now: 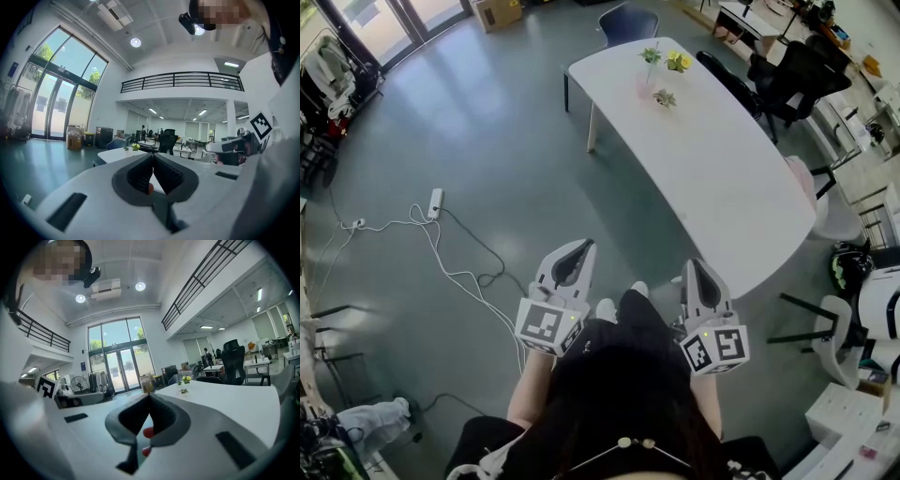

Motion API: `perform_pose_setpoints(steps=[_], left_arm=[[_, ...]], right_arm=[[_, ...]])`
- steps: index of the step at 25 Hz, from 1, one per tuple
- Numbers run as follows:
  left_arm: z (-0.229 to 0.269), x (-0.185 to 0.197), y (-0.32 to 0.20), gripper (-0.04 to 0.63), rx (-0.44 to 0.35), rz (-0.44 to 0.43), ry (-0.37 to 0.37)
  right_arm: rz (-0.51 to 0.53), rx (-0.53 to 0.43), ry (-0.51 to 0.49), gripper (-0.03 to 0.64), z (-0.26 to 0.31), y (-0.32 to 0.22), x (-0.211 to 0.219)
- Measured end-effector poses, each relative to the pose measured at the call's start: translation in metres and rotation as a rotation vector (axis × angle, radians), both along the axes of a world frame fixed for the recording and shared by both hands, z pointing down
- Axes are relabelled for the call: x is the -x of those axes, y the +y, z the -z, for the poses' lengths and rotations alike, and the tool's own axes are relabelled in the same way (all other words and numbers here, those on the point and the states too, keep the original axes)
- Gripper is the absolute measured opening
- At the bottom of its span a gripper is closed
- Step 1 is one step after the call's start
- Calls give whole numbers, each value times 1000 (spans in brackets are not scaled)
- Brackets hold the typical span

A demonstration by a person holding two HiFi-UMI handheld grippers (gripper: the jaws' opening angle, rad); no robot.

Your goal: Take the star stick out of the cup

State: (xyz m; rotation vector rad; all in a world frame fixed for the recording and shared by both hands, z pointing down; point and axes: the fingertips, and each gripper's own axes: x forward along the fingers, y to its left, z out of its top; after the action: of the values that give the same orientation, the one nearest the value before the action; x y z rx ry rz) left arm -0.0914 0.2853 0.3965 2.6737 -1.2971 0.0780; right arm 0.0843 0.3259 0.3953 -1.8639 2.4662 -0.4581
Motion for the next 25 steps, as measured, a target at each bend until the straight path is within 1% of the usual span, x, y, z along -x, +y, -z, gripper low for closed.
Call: perform_pose_setpoints(steps=[4, 10, 14, 16, 21, 24, 25], left_arm=[[-6, 6, -7, 6, 13, 15, -14], [-7, 15, -47, 6, 15, 72, -33], [-8, 14, -95, 6, 6, 88, -35], [-5, 8, -123, 6, 0, 85, -31], [3, -19, -204, 6, -23, 47, -35], [10, -30, -248, 6, -27, 56, -21], [12, -33, -261, 8, -31, 64, -14]], right_arm=[[31, 9, -3, 3, -7, -12, 2], [56, -4, 5, 3, -8, -63, -2], [73, -34, 54, 3, -4, -115, -4], [76, -30, 66, 3, -2, -145, -10], [78, 40, 62, 3, -13, -233, -37], [109, 84, 35, 5, -20, -284, -53], [127, 92, 36, 17, -22, -302, -56]])
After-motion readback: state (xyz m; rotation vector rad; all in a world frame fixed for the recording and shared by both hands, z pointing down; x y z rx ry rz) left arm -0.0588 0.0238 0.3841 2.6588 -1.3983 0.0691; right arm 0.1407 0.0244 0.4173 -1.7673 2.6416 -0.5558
